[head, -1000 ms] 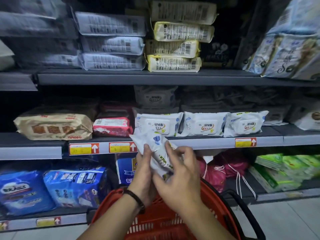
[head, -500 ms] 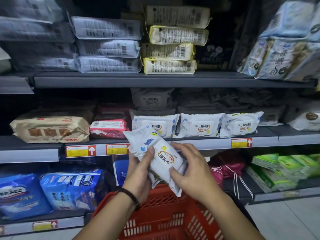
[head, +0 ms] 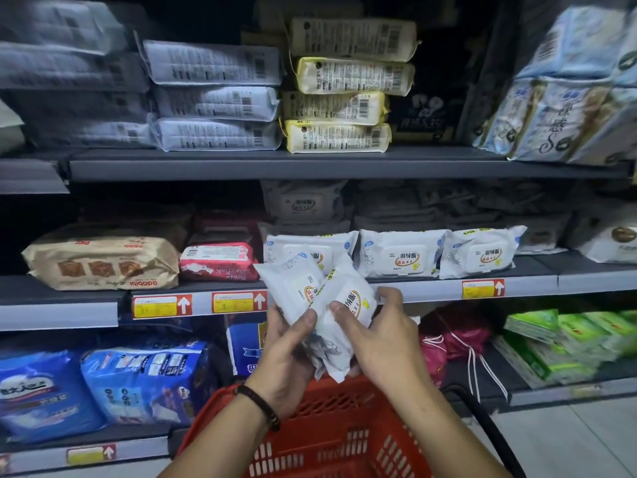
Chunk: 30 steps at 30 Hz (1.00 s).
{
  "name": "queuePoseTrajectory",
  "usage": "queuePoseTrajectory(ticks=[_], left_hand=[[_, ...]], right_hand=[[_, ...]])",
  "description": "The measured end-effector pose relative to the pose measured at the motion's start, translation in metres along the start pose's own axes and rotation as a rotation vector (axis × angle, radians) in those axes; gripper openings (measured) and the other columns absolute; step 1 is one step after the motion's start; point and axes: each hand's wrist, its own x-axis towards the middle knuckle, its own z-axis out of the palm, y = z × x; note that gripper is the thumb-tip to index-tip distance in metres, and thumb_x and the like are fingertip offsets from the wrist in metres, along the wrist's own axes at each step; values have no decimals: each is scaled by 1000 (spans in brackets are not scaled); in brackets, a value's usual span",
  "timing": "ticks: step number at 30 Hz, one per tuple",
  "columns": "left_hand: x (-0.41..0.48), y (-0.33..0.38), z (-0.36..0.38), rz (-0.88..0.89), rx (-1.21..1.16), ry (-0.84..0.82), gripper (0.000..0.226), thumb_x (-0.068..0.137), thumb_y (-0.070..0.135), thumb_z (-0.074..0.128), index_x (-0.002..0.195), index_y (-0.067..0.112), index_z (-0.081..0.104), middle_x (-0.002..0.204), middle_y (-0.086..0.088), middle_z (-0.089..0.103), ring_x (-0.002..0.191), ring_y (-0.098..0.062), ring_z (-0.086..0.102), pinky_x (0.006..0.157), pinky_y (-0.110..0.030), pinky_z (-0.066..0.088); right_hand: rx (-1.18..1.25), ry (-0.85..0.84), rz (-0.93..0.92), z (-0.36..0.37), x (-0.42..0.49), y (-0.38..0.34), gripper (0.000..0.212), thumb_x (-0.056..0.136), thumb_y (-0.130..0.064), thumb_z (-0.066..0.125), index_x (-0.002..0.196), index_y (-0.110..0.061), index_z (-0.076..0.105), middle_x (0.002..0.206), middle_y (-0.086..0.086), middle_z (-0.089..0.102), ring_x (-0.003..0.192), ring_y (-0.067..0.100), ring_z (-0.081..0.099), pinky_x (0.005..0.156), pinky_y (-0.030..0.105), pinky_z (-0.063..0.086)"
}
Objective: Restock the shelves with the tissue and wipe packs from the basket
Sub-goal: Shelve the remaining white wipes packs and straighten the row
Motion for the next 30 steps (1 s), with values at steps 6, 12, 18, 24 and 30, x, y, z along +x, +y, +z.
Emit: queuePoseTrajectory(ticks=[6,12,18,24,30], left_hand=[[4,8,-1,-8,31,140,67,80,-4,55,144,17,51,136,-18,68,123,-45,65,104,-70,47],[-2,9,6,43,127,135,71,80,-9,58,147,13,46,127,-14,74,109,-32,74,82,-44,65],[-11,12,12,97,216,58,75,79,34,86,141,25,44,131,-9,71,98,-37,73,70,-44,58],[-8,-2,15,130,286,140,66,86,11,79,137,16,37,115,-21,71,57,-20,62,40,-24,43],[-10,6,22,150,316,74,49,96,24,71,136,26,43,126,-12,68,76,-23,66,43,-24,44]], right_hand=[[-560,-45,-250,-18,3,1,93,63,-83,66,143,-39,47,130,-9,39,125,20,57,97,36,52],[-632,-184,-347,-21,3,3,117,59,-78,67,160,-33,30,132,-12,35,139,15,39,112,37,45],[-434,49,-178,-6,3,8,112,52,-86,58,146,-25,54,133,1,61,128,26,59,105,36,49],[-295,158,-24,4,9,12,97,50,-90,61,119,-22,68,112,3,75,112,30,69,92,40,56],[-182,91,8,0,0,10,98,53,-87,65,127,-22,65,117,1,72,114,25,67,92,36,54]])
